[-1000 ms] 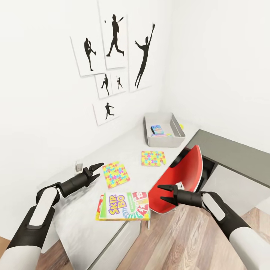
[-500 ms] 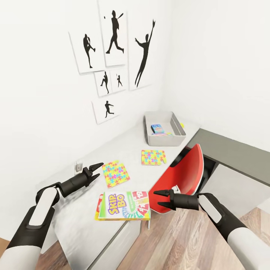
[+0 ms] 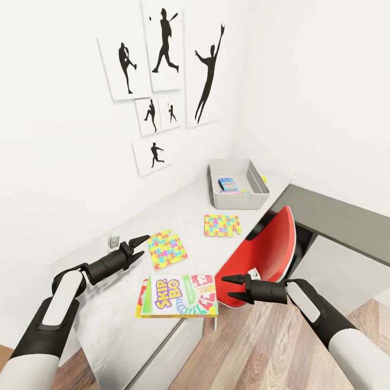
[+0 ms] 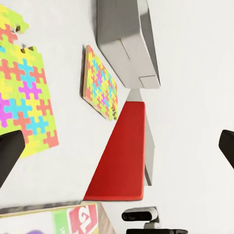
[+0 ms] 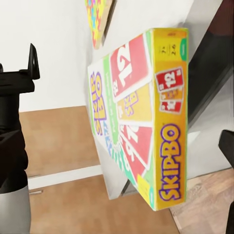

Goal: Put all the toys in the child's room - the three board games (two on the bed and one on the table), the two jigsaw puzzles on the table, and the tennis ball on the table - inside the toy box on the table in the child's room.

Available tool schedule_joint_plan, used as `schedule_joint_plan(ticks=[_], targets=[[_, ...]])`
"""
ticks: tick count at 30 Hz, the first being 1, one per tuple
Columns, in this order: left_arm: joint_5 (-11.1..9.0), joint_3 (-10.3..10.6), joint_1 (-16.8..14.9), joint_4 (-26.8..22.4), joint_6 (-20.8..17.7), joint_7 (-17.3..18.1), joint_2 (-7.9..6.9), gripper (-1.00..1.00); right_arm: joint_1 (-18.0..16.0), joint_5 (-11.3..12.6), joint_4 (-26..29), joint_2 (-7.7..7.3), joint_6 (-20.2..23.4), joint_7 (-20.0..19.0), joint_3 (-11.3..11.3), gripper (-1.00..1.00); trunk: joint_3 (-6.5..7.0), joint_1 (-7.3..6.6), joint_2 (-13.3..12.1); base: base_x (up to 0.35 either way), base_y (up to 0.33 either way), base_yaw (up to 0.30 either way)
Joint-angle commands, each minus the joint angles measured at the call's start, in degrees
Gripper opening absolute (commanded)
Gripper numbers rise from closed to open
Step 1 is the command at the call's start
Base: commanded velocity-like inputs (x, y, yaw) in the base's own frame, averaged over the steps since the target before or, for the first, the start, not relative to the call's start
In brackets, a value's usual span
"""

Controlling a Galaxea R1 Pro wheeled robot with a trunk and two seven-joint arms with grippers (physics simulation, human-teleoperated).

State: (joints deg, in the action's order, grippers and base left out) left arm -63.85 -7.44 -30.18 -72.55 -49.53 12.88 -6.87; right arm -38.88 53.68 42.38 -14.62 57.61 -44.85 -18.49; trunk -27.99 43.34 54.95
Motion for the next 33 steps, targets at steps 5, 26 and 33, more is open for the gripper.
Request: schedule_joint_plan(ticks=[5,26,33], targets=[[0.2,-0.1,-0.1,0.0,-0.3,0.3,0.02,1.0,-0.1,-0.1,0.0,-0.06,0.1,-0.3,-0.1,1.0,-0.96,1.11,2.1,0.0,0.0,0.0],[0.1,-0.1,0.0,0.0,-0.7,0.3,0.02,1.0,-0.1,-0.1,0.0,-0.06,0.0,-0.2,-0.1,1.0,-4.55,5.5,10.1,0.0,0.0,0.0],[0.0,-0.1,0.3,0.0,-0.7,0.5,0.07,1.0,-0.1,-0.1,0.0,-0.06,0.0,-0.2,-0.1,1.0,-4.55,5.5,10.1,0.0,0.0,0.005]])
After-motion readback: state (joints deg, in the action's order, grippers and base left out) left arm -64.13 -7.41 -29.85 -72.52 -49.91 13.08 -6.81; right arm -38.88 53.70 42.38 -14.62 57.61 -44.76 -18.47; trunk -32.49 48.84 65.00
